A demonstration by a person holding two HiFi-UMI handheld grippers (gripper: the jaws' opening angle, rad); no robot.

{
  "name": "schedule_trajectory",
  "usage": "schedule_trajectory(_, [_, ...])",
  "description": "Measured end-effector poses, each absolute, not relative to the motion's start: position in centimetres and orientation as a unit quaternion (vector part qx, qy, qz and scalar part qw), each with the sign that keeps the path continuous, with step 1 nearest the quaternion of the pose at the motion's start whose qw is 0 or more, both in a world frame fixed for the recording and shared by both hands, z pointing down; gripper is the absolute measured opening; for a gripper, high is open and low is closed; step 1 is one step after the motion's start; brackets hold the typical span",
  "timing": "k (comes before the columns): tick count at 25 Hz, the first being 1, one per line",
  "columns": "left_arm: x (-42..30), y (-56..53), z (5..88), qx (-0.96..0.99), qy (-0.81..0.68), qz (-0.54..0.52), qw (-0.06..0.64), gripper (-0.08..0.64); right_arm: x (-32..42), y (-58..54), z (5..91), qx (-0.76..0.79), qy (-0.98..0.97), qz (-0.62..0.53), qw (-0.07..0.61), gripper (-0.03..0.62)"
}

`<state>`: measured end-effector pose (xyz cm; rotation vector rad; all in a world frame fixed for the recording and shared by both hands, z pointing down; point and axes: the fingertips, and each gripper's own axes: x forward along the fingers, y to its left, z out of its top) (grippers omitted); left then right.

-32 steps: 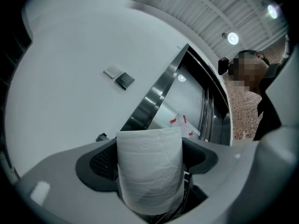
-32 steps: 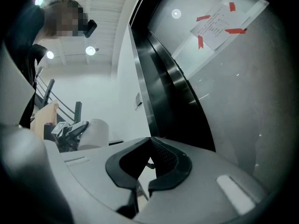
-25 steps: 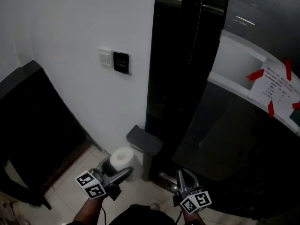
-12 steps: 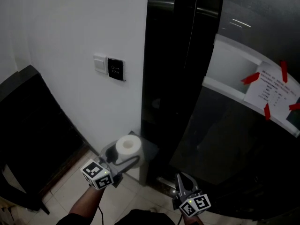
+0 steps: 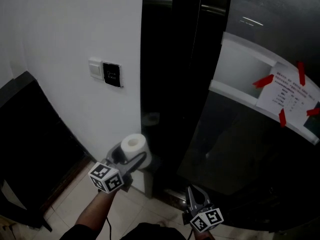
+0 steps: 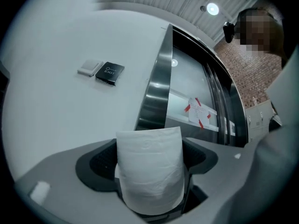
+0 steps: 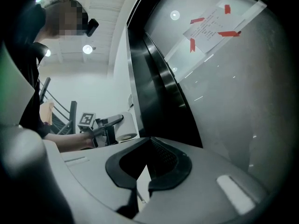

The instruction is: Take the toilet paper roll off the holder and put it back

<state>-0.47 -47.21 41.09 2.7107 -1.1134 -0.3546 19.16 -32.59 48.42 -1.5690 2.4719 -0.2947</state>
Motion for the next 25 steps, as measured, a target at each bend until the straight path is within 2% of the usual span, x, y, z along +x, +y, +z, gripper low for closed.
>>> schedule_trajectory(9, [1.0,-48.5,43.1,0.905,-0.42,-0.062,0.013,0.419,20.5,-33.3,48.9,-0.534,0.832,-0.107,0.104,0.014])
schedule_trajectory(15, [2.0,-48.0,42.8,0.893,-0.443,-0.035,-0.068,0.42,20.9,-33.6,49.4,-0.532,0.832,-0.114,0.104,0.014])
schedule_trajectory(25, [1.8,-48.3,43.0,0.881,-0.467,-0.046,-0.065,0.419,21.2,-33.6,49.7,-0.532,0.832,-0.117,0.103,0.014])
